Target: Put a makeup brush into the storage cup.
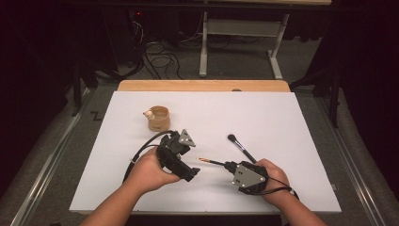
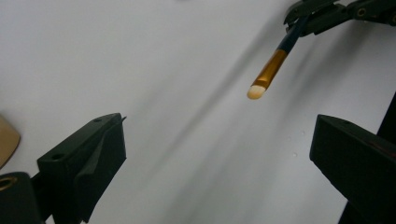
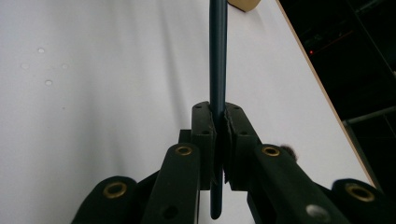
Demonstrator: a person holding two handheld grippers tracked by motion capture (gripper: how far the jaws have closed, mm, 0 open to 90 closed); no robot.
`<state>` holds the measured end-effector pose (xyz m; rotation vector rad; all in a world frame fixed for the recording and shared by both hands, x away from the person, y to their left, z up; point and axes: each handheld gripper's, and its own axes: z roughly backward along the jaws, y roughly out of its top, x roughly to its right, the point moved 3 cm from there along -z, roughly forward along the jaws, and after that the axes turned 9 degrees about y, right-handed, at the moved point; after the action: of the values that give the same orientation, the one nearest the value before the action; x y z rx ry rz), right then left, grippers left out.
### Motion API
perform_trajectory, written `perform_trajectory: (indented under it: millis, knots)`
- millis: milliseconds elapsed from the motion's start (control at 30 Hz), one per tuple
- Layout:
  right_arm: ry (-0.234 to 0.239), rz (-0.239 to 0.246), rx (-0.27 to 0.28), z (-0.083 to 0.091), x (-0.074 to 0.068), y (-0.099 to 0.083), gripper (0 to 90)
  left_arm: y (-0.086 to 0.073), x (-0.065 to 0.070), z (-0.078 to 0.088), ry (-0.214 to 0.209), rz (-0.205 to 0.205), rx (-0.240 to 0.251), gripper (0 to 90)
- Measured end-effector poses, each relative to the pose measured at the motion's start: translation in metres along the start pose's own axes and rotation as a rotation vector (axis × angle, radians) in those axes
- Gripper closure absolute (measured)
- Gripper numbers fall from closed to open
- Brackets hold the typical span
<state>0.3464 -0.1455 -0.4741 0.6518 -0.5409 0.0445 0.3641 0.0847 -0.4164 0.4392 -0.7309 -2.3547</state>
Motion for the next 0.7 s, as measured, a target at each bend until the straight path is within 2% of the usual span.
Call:
perform_trajectory:
  millis: [67, 300, 467, 633, 700]
  knots:
    - [0.003, -0.007, 0.002, -0.001, -0.001, 0.000, 85.9, -0.006, -0.001, -0.002, 0.005, 0.017, 0.038, 5.0]
    - [0.011, -0.031, 0.022, -0.003, -0.001, -0.003, 86.0, -0.030, -0.004, -0.017, 0.034, 0.063, 0.114, 5.6]
    - [0.015, -0.052, 0.033, -0.004, -0.002, -0.004, 85.9, -0.044, -0.004, -0.024, 0.030, 0.100, 0.182, 6.4]
    - [0.024, -0.074, 0.045, -0.006, -0.003, -0.006, 86.0, -0.053, -0.009, -0.027, 0.022, 0.180, 0.304, 7.2]
    - [0.023, -0.085, 0.051, -0.007, -0.004, -0.007, 86.0, -0.056, -0.009, -0.029, 0.020, 0.193, 0.328, 8.6]
